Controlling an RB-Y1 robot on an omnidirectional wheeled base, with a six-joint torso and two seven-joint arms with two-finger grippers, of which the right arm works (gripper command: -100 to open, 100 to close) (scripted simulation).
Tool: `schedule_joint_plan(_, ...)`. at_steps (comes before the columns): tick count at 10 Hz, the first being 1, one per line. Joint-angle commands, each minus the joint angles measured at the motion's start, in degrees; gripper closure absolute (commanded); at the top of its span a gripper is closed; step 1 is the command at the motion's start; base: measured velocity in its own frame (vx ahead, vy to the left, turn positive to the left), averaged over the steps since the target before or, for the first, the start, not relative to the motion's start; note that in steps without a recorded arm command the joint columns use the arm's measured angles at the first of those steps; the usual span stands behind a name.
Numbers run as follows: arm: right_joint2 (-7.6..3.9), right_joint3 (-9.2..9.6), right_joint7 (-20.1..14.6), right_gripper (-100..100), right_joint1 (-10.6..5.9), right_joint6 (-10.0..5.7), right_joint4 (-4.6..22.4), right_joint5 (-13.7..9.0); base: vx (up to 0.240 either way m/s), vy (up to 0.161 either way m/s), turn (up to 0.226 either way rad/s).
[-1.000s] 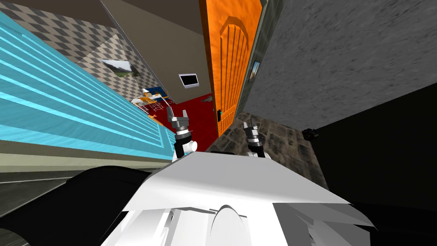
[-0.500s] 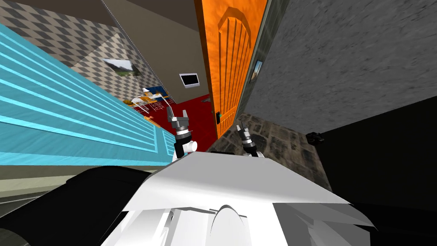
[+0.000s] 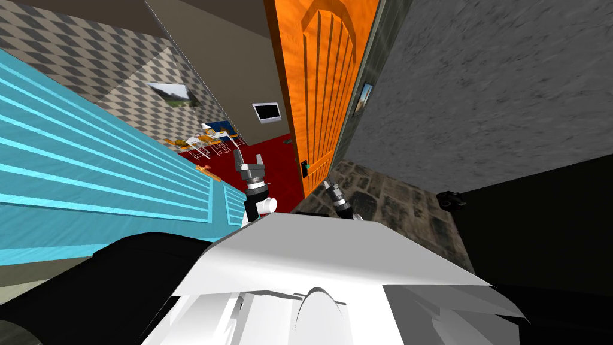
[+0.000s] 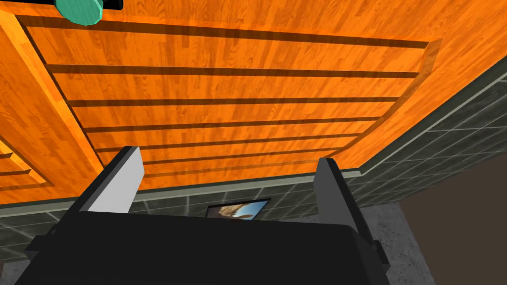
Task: Push the door open
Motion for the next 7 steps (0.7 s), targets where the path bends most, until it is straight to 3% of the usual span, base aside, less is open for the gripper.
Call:
schedule_joint_plan(1,-0.83,2.17,-1.89,-100,-0.34,-0.13,2.05,2.28,0.180,-0.068,0.053)
schedule_joint_plan(2,-0.83,2.17,-1.89,-100,-0.34,-0.13,2.05,2.28,0.122,-0.058,0.020)
schedule_joint_plan(5,-2.17,5.59,-4.63,-100,-0.62,0.02,4.43,5.77,0.104,-0.059,0.032)
schedule_joint_plan(7,-3.14,8.07,-6.61,-100,-0.82,0.13,6.16,8.31,0.197,-0.067,0.048)
